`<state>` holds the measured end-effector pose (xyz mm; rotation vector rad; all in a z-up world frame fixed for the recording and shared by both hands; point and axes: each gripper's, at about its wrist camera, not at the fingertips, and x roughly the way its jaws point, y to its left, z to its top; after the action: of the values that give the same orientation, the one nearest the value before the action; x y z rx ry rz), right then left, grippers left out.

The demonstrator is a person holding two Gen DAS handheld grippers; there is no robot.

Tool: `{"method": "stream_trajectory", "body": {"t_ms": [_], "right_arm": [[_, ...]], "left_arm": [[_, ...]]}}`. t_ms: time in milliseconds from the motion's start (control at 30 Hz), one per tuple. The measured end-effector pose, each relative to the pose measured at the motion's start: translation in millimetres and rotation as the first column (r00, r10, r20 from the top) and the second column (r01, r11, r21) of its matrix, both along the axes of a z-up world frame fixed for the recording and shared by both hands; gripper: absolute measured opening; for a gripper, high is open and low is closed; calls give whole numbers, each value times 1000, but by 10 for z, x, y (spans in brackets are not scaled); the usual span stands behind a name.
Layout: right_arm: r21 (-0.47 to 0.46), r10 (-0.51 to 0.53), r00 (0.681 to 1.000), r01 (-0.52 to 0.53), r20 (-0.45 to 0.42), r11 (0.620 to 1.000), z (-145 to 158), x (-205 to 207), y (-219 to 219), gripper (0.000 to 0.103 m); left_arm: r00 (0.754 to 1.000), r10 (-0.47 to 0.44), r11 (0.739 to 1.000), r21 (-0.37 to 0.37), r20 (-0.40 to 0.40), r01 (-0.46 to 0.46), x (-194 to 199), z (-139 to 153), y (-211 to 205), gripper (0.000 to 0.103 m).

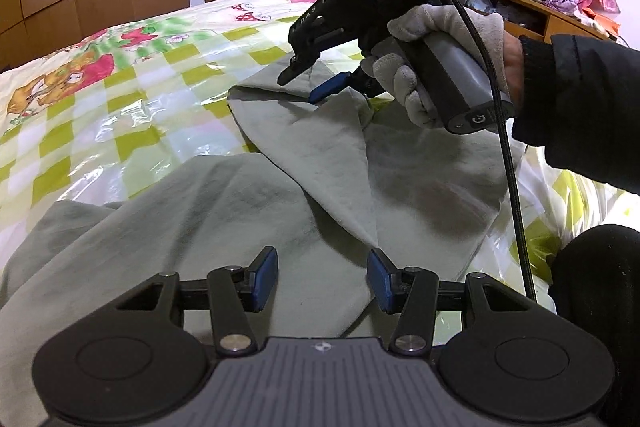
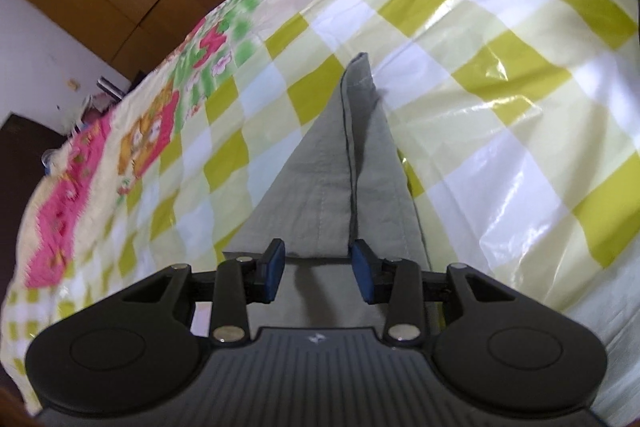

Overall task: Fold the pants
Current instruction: 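Grasp the pointed corner of the pants leg with the right gripper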

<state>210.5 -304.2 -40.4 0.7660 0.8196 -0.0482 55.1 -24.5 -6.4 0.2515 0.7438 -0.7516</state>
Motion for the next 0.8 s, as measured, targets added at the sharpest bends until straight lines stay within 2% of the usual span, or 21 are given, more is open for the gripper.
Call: {"method": "stream_trajectory", "body": {"t_ms": [133,233,400,467,633,800], "right_arm": [[62,-21,1000,21,9,998,-40,12,-21,39],[78,-41,999,40,5,996,-44,-11,-16,39],[124,-17,1000,18,-10,992,-11,-156,63,39],[113,-26,1000,26,-5,993,-15,-116,101,39],[176,-145,989,144,-4,974,-109,37,44,40],[171,-218,976,214,7,962,-154,81,52,38]], "left_arm": [[1000,-4,1000,13,13,3,-24,-13,-14,61],[1000,-9,1000,15,23,8,-38,-17,-29,61],[1000,-11,1000,9,17,10,-20,-39,-50,61],[1000,-9,1000,6,22,9,-28,-28,-44,61],[1000,-2,1000,-14,13,2,-7,-44,-32,61],[1000,-4,1000,-13,15,4,-16,-64,-36,61]]}}
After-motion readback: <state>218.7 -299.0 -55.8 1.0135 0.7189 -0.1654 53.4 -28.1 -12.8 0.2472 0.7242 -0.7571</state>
